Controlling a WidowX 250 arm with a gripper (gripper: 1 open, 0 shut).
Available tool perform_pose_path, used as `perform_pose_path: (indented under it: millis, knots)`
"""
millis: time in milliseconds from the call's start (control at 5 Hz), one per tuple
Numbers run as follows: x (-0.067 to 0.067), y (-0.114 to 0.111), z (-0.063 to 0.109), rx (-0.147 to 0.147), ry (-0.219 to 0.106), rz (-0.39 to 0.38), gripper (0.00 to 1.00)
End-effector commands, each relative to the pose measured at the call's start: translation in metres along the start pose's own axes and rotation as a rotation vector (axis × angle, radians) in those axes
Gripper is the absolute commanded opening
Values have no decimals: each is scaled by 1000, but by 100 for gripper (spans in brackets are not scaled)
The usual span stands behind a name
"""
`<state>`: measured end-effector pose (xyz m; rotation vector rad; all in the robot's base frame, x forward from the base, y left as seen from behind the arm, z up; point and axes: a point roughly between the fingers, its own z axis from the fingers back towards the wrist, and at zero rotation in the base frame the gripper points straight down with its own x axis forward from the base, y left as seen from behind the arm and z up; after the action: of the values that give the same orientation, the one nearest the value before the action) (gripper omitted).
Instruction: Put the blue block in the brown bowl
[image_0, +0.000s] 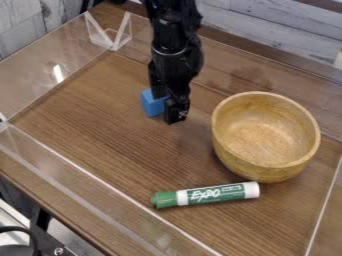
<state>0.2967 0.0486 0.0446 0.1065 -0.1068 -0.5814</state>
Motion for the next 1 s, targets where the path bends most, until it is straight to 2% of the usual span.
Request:
perform_pose_path:
  millis: [0,600,800]
  knots:
    - [1,6,2,21,-24,5,100]
    - [0,1,-6,26,-40,2,100]
    - [0,2,-8,22,-44,6,0]
